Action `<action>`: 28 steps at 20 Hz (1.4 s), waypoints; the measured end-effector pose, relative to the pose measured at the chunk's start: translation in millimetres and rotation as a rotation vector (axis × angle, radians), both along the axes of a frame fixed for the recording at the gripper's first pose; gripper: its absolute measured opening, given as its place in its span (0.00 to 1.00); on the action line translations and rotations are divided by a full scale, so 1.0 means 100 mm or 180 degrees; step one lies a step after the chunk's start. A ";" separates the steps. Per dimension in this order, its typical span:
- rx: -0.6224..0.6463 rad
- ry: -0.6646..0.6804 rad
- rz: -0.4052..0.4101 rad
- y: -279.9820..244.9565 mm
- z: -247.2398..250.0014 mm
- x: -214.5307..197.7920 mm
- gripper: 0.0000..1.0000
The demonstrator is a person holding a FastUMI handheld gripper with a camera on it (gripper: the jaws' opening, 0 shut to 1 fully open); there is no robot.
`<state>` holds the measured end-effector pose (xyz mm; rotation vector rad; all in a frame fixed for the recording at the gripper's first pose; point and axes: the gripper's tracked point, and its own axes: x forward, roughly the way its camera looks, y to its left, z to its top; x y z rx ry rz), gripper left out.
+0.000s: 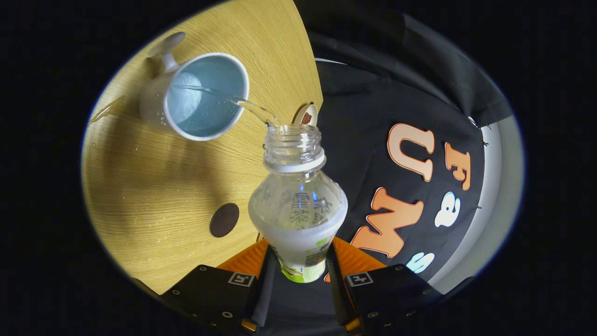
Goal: Take the bottle from table, then pour the juice into the cup, finally place the bottle on the coaster
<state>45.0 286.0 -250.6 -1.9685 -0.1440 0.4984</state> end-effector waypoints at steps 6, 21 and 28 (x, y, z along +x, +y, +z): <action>-0.0098 -0.0023 0.0053 0.03 0.03 0.01 0.57; -0.0348 -0.0085 0.0188 0.11 0.11 0.02 0.57; -0.0470 -0.0102 0.0256 0.14 0.13 0.02 0.57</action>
